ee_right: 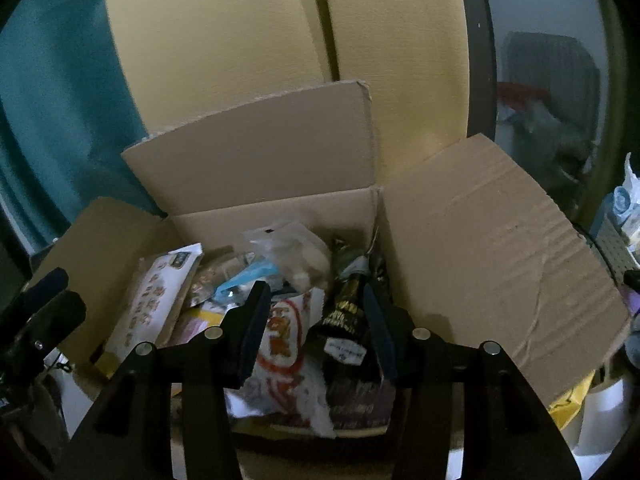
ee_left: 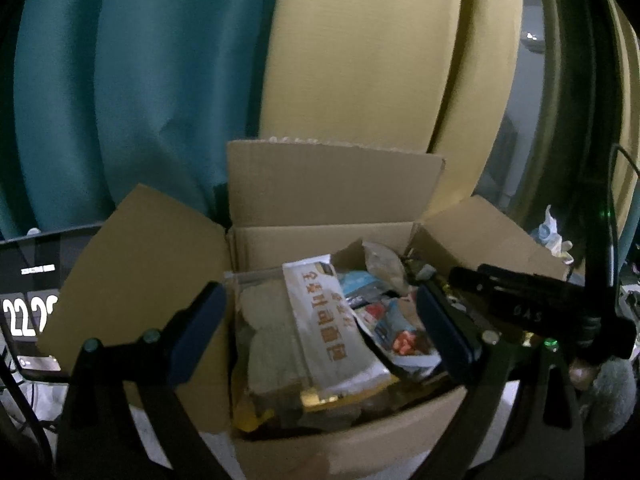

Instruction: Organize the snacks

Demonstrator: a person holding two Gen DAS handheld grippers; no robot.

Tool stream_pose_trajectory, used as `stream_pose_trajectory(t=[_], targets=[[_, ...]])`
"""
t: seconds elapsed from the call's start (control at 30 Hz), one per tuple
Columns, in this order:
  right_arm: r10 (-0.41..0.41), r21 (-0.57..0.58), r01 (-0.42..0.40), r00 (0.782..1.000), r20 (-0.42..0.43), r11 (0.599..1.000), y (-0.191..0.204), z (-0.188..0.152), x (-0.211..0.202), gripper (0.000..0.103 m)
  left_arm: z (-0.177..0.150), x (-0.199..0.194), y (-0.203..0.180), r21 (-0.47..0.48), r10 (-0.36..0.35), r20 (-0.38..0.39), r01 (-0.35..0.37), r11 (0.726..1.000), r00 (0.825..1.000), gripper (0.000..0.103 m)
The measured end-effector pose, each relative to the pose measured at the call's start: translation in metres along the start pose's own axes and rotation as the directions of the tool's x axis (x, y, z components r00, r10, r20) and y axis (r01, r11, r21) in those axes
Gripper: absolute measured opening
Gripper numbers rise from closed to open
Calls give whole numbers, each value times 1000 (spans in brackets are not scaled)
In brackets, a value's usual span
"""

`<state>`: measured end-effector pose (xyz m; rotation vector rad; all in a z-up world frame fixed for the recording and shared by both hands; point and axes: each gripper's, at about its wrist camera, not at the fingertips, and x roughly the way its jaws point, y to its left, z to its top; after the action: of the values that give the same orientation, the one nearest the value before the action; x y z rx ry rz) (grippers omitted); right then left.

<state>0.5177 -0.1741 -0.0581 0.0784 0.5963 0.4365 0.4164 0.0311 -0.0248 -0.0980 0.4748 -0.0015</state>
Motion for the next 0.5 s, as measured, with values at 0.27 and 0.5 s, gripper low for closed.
stream_pose_trajectory(t=[0.27, 0.5], targets=[[-9, -24, 9, 1000, 28, 1000, 14, -5, -31, 51, -8, -32, -1, -10, -4, 11, 4, 1000, 1000, 97], [-20, -40, 22, 999, 39, 999, 27, -21, -60, 51, -19, -64, 2, -14, 9, 23, -9, 1000, 1000, 97]])
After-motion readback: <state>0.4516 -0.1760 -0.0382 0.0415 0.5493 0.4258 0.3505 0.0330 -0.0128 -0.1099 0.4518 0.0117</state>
